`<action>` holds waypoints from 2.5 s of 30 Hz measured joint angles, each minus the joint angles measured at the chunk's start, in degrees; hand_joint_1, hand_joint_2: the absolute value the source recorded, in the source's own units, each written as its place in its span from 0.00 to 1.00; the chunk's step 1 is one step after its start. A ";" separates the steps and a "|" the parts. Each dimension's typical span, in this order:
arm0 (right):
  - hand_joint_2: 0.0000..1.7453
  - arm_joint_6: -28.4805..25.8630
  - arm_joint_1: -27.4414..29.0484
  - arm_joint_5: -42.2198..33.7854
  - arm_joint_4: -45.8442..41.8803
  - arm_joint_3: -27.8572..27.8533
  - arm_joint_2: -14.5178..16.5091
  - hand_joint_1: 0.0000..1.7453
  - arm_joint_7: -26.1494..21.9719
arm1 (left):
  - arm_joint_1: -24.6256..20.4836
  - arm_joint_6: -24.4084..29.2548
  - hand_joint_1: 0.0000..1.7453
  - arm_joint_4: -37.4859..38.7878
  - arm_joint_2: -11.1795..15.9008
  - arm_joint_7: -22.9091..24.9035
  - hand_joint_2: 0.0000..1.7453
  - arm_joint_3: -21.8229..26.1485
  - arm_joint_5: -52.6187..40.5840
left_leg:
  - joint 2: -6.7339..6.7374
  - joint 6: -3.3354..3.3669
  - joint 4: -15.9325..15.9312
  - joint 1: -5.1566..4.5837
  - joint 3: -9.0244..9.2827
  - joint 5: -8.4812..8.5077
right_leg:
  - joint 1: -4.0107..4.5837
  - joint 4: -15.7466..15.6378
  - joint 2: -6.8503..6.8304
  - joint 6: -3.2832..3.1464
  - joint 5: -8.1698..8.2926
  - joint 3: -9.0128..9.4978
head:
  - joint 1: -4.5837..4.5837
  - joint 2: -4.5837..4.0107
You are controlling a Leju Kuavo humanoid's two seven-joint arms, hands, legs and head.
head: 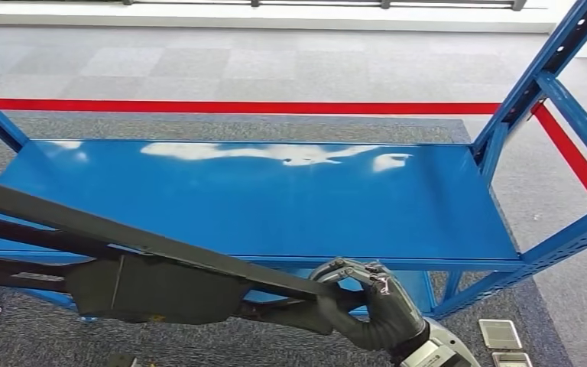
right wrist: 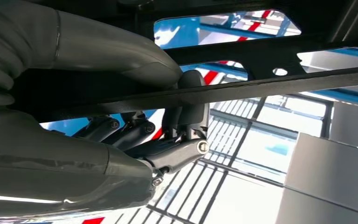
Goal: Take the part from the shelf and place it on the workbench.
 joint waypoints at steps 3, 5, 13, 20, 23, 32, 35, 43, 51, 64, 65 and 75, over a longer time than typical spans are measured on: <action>1.00 0.89 0.16 -0.96 0.32 -0.01 0.40 1.00 -0.31 | -0.04 0.00 0.00 0.00 0.27 0.12 1.00 0.21 -0.05 | -0.06 -1.02 1.11 -0.10 -0.61 -0.52 | 0.26 -5.19 0.13 -0.74 1.17 2.45 | -0.02 0.00; 1.00 1.26 0.31 -1.36 0.47 -0.02 0.68 1.00 -0.48 | -0.05 0.00 0.00 0.00 0.42 0.13 1.00 0.31 -0.13 | -0.07 -1.50 1.36 -0.20 -0.98 -0.42 | 0.29 -5.43 0.13 -1.75 1.14 2.05 | -0.04 0.00; 1.00 3.07 0.34 -2.28 1.25 -0.06 1.51 1.00 -0.58 | 0.01 -0.02 0.00 0.00 0.61 0.09 1.00 0.41 -0.17 | -0.08 -2.69 15.38 0.15 -5.56 -8.98 | 0.59 -5.72 -0.63 -3.98 3.39 -1.09 | -0.08 0.00; 1.00 4.80 -0.23 -3.47 1.80 -0.03 2.01 1.00 -0.53 | -0.24 -0.30 0.00 0.00 0.75 -0.58 1.00 0.42 -0.29 | -0.13 -0.96 -0.59 -0.87 2.92 -2.46 | 0.53 -6.32 -0.74 -2.13 6.63 -2.54 | -0.07 0.00; 1.00 5.67 -0.41 -4.12 2.13 0.01 2.10 1.00 -0.51 | -0.41 -0.74 0.00 0.00 0.84 -0.96 1.00 0.42 -0.59 | 0.14 0.08 -1.26 -0.57 1.29 -0.19 | 0.54 -4.85 -0.40 -1.39 4.03 -3.51 | -0.06 0.00; 1.00 7.01 -0.11 -5.13 3.03 0.03 2.09 1.00 0.15 | -0.47 -1.77 0.00 0.00 0.83 -1.06 1.00 0.27 -1.75 | 0.43 0.09 0.95 -0.72 -5.89 4.00 | 0.77 -4.30 -0.27 -1.30 -1.30 5.80 | -0.07 0.00; 1.00 7.18 0.28 -5.40 3.01 0.02 2.02 1.00 0.23 | -0.48 -2.25 0.00 0.00 0.81 -1.12 1.00 0.15 -2.21 | 0.42 -0.85 1.42 -0.72 -6.65 5.02 | 1.20 -8.79 -0.27 -2.30 -1.79 8.12 | -0.11 0.00; 1.00 8.25 2.39 -6.68 3.01 -0.03 1.45 1.00 0.62 | -0.36 -2.41 0.00 0.00 0.91 0.17 1.00 -0.75 -3.98 | 0.13 -3.44 15.57 0.50 -9.37 -5.69 | 0.63 -9.09 -0.94 -3.70 2.81 3.01 | -0.15 0.00; 1.00 9.03 3.37 -7.80 1.96 -0.61 0.88 1.00 -1.21 | -0.63 -2.09 0.00 0.00 1.18 0.20 1.00 -1.81 -4.97 | -0.28 -2.07 -1.70 0.60 3.35 -1.82 | 0.28 -8.24 -0.84 -0.88 6.84 -0.87 | -0.11 0.00; 1.00 13.65 -0.34 -11.05 3.00 -0.73 0.52 1.00 -2.35 | -1.12 -1.88 0.00 0.00 1.63 -1.56 1.00 -1.58 -3.38 | 0.53 0.11 0.44 -1.38 -6.56 5.46 | 1.95 -8.54 -0.47 -3.23 -1.84 9.45 | -0.13 0.00; 1.00 13.78 -0.54 -11.14 3.00 -0.73 0.48 1.00 -2.44 | -1.24 -1.89 0.00 0.00 1.63 -1.50 1.00 -1.57 -3.46 | 0.52 -0.20 0.53 -1.44 -6.91 5.94 | 2.08 -9.83 -0.50 -3.40 -2.15 9.96 | -0.15 0.00; 1.00 17.51 -3.96 -11.23 4.41 -0.73 -0.06 1.00 -2.19 | -2.33 -2.93 0.00 0.00 1.95 -0.40 1.00 -1.38 -2.92 | 0.18 -3.29 15.30 0.05 -8.72 -2.58 | 1.47 -10.09 -1.79 -4.43 3.67 2.29 | -0.26 0.00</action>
